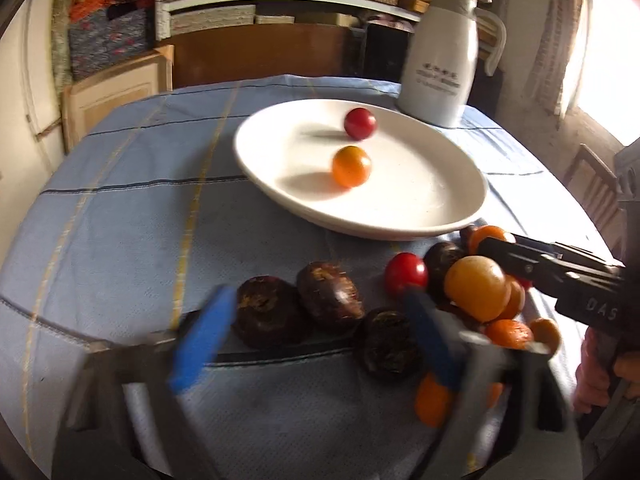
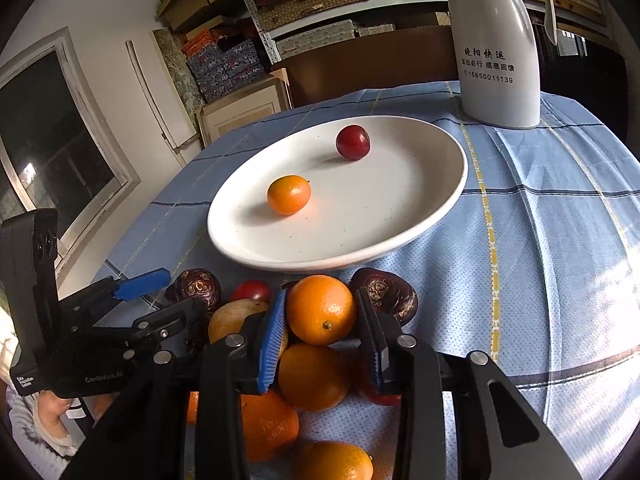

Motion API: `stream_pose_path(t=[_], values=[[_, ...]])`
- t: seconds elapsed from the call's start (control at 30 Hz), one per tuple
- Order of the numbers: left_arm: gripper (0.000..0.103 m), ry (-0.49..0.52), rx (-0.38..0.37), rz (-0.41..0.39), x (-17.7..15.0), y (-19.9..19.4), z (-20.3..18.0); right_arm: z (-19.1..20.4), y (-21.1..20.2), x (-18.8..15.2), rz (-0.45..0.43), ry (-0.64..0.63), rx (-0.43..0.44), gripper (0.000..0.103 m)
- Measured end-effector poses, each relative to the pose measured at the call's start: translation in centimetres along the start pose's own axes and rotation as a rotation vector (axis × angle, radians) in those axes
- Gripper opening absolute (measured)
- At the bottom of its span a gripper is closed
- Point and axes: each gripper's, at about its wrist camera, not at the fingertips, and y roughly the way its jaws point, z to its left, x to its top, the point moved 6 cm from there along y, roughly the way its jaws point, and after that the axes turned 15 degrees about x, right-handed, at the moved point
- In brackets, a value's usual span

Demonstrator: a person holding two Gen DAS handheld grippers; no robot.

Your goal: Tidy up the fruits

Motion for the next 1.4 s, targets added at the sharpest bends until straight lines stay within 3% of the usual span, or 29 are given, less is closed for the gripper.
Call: stream_pose_path(t=[0.33,0.4,0.43,0.47,0.6,0.7,0.93,1.0,1.23,1.3,1.4], values=[[0.049,0.097,-0.015,-0.026,0.0,-0.1,-1.9,-0.2,-0.8,-0.2,-0.011,0.008,-0.010,0.036],[0.042,0.100,-0.028,-0.031,0.0,-0.4,-1.9,-0.2,-1.0,-0.3,-0.014,0.008,-0.014,0.036],[0.027,0.105,-0.029,-0.033,0.0,-0.4,-2.0,-0.3,-1.1,-0.3,-0.015,0.010,-0.014,0.036],[0.022,0.114,-0.060,-0.008,-0.1,-0.1,-2.4,-0.3,-1.2,-0.3,-0.017,0.014,-0.014,0.036],[0.025,0.141,-0.014,0.006,0.3,1.5,-2.7,-0.5,-1.3,-0.3,-0.018,0.020,-0.015,0.036],[0.028,0.079,-0.072,0.040,0.6,2.3,-2.1,-0.5,-1.3,-0.2,-0.019,0.023,-0.015,0.036],[0.030,0.087,-0.050,0.035,1.0,2.7,-2.4,-0.3,-1.2,-0.3,-0.019,0.020,-0.016,0.036],[0.026,0.086,-0.054,0.032,0.8,2.4,-2.5,-0.3,-1.3,-0.3,-0.019,0.027,-0.008,0.036],[0.023,0.043,-0.064,-0.078,0.0,-2.9,-1.2,0.7,-3.7,-0.4,-0.081,0.027,0.063,0.035],[0.023,0.019,-0.060,-0.111,1.0,-3.7,-0.7,1.0,-4.6,0.1,-0.120,0.021,0.068,0.035],[0.022,0.000,-0.055,-0.101,3.4,-2.6,-0.7,1.0,-4.5,2.0,-0.150,0.020,0.054,0.035]])
